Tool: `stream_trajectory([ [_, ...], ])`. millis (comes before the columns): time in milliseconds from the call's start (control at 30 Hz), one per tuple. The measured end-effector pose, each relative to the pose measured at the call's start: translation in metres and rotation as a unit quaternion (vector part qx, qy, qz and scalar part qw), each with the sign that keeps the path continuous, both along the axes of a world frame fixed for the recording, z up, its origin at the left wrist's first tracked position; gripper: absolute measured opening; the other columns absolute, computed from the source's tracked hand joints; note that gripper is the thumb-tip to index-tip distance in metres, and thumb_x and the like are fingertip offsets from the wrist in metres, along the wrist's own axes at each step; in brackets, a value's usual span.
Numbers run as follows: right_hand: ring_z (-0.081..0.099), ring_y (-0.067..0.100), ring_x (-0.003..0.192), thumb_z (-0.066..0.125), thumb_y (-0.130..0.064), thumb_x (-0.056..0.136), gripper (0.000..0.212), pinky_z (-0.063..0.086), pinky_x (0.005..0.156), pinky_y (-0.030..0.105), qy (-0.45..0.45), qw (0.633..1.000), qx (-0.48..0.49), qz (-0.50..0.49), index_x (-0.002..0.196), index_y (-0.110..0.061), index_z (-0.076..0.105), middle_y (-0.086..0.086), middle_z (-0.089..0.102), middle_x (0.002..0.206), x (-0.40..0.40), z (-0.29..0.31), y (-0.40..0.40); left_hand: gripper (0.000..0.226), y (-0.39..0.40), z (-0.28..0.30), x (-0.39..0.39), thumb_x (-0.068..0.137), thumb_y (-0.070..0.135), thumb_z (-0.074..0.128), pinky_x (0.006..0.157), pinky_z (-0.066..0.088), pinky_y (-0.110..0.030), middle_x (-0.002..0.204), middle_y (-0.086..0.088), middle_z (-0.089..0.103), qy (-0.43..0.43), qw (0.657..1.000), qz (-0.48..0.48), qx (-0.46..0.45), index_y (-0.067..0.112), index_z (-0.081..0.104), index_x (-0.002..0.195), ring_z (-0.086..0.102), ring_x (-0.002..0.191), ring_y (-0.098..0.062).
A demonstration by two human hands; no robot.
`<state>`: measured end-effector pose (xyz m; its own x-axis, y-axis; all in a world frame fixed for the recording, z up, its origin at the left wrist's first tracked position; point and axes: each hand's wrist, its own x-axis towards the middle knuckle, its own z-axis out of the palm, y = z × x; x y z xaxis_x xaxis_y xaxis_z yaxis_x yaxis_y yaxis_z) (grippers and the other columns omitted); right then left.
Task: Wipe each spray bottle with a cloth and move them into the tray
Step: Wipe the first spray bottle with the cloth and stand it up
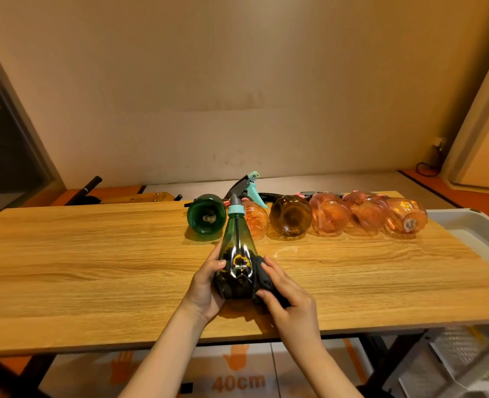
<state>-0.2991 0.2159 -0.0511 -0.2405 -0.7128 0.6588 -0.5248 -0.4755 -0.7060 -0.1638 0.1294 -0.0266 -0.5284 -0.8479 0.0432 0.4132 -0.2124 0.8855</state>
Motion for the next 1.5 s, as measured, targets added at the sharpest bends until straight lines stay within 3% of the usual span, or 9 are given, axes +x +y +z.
stream_trajectory([
  [133, 0.047, -0.005, 0.121, 0.065, -0.004, 0.074, 0.055, 0.034, 0.099, 0.010, -0.006, 1.000, -0.004, -0.017, 0.127, -0.009, 0.048, -0.041, 0.044, 0.126, -0.003, -0.006, -0.001, 0.105, 0.004, 0.001, -0.002, 0.043, 0.048, 0.089, 0.075, 0.057, -0.035, 0.112, -0.013, 0.068, -0.021, 1.000, -0.011, 0.001, 0.015, 0.049, 0.134, 0.066, 0.102, -0.026],
  [300, 0.047, -0.006, 0.120, 0.060, -0.020, 0.079, 0.049, 0.034, 0.099, 0.009, -0.013, 1.000, -0.014, -0.017, 0.126, -0.008, 0.049, -0.040, 0.045, 0.125, -0.005, -0.002, 0.000, 0.117, 0.008, 0.002, -0.002, 0.036, 0.049, 0.094, 0.083, 0.055, -0.033, 0.126, -0.007, 0.064, -0.058, 0.998, -0.006, -0.010, 0.026, 0.043, 0.139, 0.061, 0.117, -0.024],
  [533, 0.048, -0.001, 0.122, 0.059, -0.024, 0.080, 0.048, 0.035, 0.101, 0.013, 0.001, 1.000, 0.000, -0.004, 0.128, -0.026, 0.052, -0.038, 0.046, 0.127, -0.002, 0.004, -0.005, 0.080, 0.010, -0.002, -0.004, 0.062, 0.029, 0.072, 0.086, 0.052, -0.029, 0.131, -0.003, 0.061, -0.063, 0.992, 0.049, -0.101, 0.031, 0.044, 0.137, 0.059, 0.118, -0.022],
  [667, 0.046, -0.006, 0.121, 0.064, -0.007, 0.076, 0.051, 0.036, 0.100, 0.012, 0.015, 1.000, -0.003, -0.014, 0.125, -0.012, 0.053, -0.022, 0.049, 0.127, -0.004, 0.011, -0.015, 0.082, 0.012, -0.003, -0.006, 0.065, 0.033, 0.073, 0.094, 0.049, -0.029, 0.138, 0.002, 0.055, -0.099, 0.981, 0.071, -0.153, 0.035, 0.040, 0.140, 0.055, 0.124, -0.016],
  [833, 0.042, -0.012, 0.120, 0.061, -0.006, 0.079, 0.049, 0.035, 0.100, 0.010, 0.004, 1.000, 0.000, -0.003, 0.126, -0.013, 0.050, -0.018, 0.049, 0.126, -0.006, 0.036, -0.034, 0.081, 0.012, -0.003, -0.006, 0.064, 0.032, 0.075, 0.094, 0.050, -0.030, 0.139, 0.005, 0.054, -0.106, 0.980, 0.068, -0.155, 0.038, 0.042, 0.138, 0.053, 0.126, -0.014],
  [1000, 0.043, -0.019, 0.113, 0.065, 0.005, 0.080, 0.050, 0.038, 0.096, 0.010, -0.043, 0.999, 0.011, 0.011, 0.121, -0.021, 0.051, -0.024, 0.051, 0.117, -0.007, 0.055, -0.051, 0.079, 0.014, 0.000, -0.006, 0.062, 0.033, 0.074, 0.088, 0.052, -0.027, 0.132, 0.011, 0.059, -0.101, 0.981, 0.078, -0.145, 0.038, 0.044, 0.135, 0.056, 0.122, -0.011],
  [1267, 0.048, -0.005, 0.119, 0.061, -0.005, 0.081, 0.047, 0.036, 0.100, 0.012, -0.040, 0.999, 0.028, 0.016, 0.121, -0.029, 0.055, -0.024, 0.052, 0.123, -0.005, 0.031, -0.029, 0.078, 0.012, -0.001, -0.007, 0.064, 0.030, 0.071, 0.084, 0.051, -0.021, 0.128, 0.013, 0.062, -0.069, 0.989, 0.074, -0.111, 0.034, 0.043, 0.136, 0.058, 0.119, -0.010],
  [1367, 0.047, -0.006, 0.120, 0.061, -0.010, 0.078, 0.048, 0.035, 0.099, 0.010, -0.016, 1.000, 0.027, 0.001, 0.124, -0.021, 0.056, -0.029, 0.049, 0.126, -0.003, 0.015, -0.015, 0.080, 0.010, -0.003, -0.007, 0.065, 0.033, 0.072, 0.088, 0.051, -0.023, 0.132, 0.008, 0.060, -0.070, 0.989, 0.074, -0.107, 0.034, 0.042, 0.139, 0.056, 0.122, -0.013],
  [1500, 0.045, -0.005, 0.122, 0.064, -0.009, 0.074, 0.060, 0.033, 0.100, 0.009, 0.004, 1.000, 0.018, -0.009, 0.128, -0.030, 0.048, -0.043, 0.040, 0.127, -0.001, -0.004, 0.002, 0.082, 0.007, -0.006, -0.006, 0.066, 0.036, 0.072, 0.100, 0.047, -0.035, 0.138, 0.003, 0.055, -0.080, 0.988, 0.079, -0.106, 0.032, 0.040, 0.142, 0.054, 0.125, -0.017],
])
